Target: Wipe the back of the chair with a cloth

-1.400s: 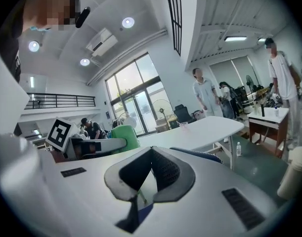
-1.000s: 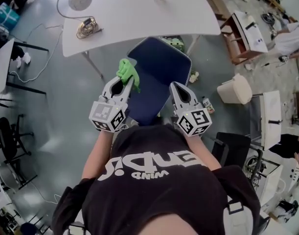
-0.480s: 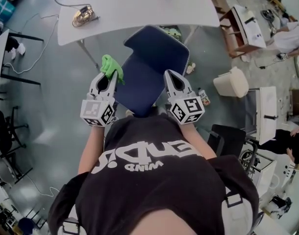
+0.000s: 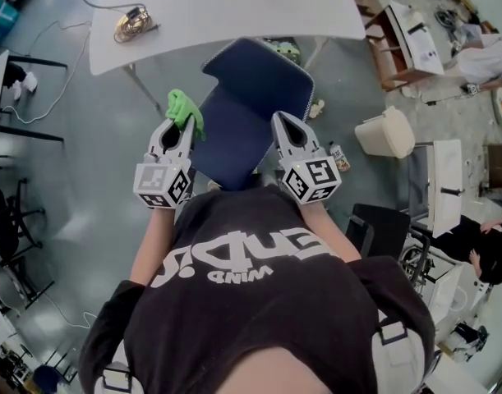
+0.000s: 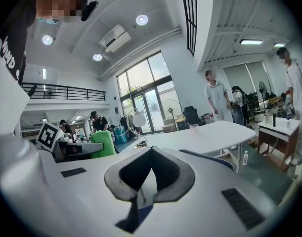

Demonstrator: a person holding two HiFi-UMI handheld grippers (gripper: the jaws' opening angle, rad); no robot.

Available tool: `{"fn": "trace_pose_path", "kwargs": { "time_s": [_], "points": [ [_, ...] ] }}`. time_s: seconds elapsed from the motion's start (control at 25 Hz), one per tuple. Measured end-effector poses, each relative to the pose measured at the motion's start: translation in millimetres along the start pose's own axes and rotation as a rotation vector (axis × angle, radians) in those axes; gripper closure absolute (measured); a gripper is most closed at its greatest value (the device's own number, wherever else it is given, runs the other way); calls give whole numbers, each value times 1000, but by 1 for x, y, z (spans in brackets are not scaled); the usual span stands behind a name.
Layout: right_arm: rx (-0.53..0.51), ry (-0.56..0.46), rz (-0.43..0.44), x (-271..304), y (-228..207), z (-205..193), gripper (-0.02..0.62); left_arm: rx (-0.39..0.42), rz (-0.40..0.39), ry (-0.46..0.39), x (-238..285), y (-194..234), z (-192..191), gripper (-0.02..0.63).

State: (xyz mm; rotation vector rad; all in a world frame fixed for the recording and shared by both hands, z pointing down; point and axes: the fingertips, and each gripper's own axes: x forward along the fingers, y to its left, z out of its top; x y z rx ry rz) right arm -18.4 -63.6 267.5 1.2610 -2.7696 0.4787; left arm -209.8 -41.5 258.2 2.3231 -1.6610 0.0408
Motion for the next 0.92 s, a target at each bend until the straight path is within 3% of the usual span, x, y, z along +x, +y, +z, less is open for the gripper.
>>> {"fn": "trace_pose_path", "kwargs": {
  "time_s": [0.92],
  "points": [
    [-3, 22, 59, 21, 9, 0, 601, -29, 58, -7, -12, 21, 3, 549]
  ]
}}
